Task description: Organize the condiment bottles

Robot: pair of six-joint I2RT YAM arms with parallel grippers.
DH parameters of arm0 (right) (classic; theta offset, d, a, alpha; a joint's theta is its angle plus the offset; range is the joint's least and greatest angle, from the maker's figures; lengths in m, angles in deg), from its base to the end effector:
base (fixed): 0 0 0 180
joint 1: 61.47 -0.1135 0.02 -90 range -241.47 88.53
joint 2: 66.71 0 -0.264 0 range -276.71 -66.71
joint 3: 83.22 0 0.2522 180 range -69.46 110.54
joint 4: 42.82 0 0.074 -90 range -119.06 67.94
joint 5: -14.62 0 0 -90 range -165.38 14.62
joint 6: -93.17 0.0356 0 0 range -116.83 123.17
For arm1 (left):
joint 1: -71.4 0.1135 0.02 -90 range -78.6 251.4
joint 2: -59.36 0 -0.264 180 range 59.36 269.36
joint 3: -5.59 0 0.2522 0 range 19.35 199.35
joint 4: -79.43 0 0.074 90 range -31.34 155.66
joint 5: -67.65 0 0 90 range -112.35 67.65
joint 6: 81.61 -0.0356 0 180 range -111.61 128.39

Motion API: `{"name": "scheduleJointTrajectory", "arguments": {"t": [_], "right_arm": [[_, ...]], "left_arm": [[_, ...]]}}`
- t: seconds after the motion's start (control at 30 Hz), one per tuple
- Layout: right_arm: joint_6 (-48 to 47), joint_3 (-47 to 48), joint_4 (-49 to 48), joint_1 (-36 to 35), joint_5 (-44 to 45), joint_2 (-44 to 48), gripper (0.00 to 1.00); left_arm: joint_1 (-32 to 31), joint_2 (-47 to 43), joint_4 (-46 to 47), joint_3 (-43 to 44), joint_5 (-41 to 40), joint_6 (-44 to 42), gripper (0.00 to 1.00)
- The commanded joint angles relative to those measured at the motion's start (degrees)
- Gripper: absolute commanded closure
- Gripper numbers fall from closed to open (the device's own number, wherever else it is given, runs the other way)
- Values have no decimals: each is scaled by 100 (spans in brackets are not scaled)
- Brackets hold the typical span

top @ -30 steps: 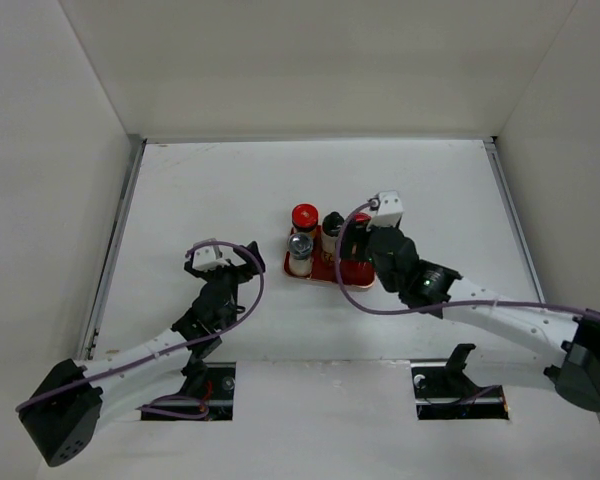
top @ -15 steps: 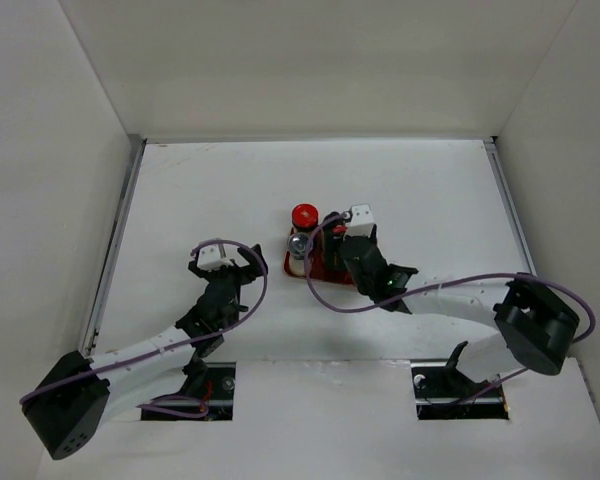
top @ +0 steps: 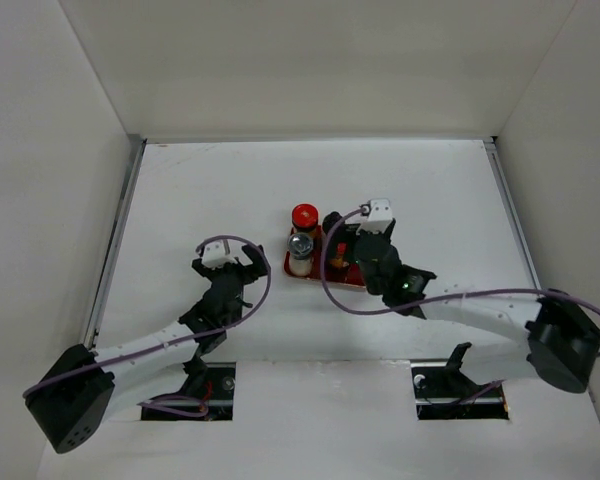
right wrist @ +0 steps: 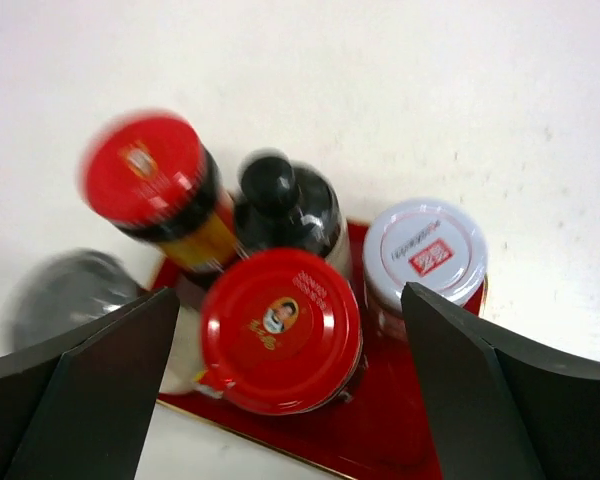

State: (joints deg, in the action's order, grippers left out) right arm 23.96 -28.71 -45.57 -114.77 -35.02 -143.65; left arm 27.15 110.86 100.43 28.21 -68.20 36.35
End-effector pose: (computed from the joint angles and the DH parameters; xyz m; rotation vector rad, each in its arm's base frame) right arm 0.1910 0.2177 0.2404 -0.0558 1.8357 0.2329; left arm 0.1427 -0.1034 0.1848 -0.3502 1.6364 -0.2695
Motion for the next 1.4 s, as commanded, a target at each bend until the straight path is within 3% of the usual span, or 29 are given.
{"name": "scheduleJointTrajectory", "arguments": {"t": [0.0, 0.1, 0.27, 0.47, 0.6, 1.37], "right_arm": [[21, 100, 77, -159, 323, 968, 0], [21, -171, 254, -28, 394, 1847, 0], [318, -839, 193, 1280, 376, 2780, 0], [1628, -1885, -202, 2950, -184, 2984, 0], [1700, -2001, -159, 3532, -888, 2896, 0], [1744, -2089, -440, 3603, -1188, 2711, 0]], "left_arm": [[53, 157, -171, 361, 50, 148, 0], [96, 342, -312, 484, 75, 244, 0], [149, 694, -549, 722, 93, 350, 0], [219, 782, -646, 810, 128, 482, 0], [228, 747, -699, 801, 128, 499, 0], [123, 853, -954, 1056, 172, 473, 0]]}}
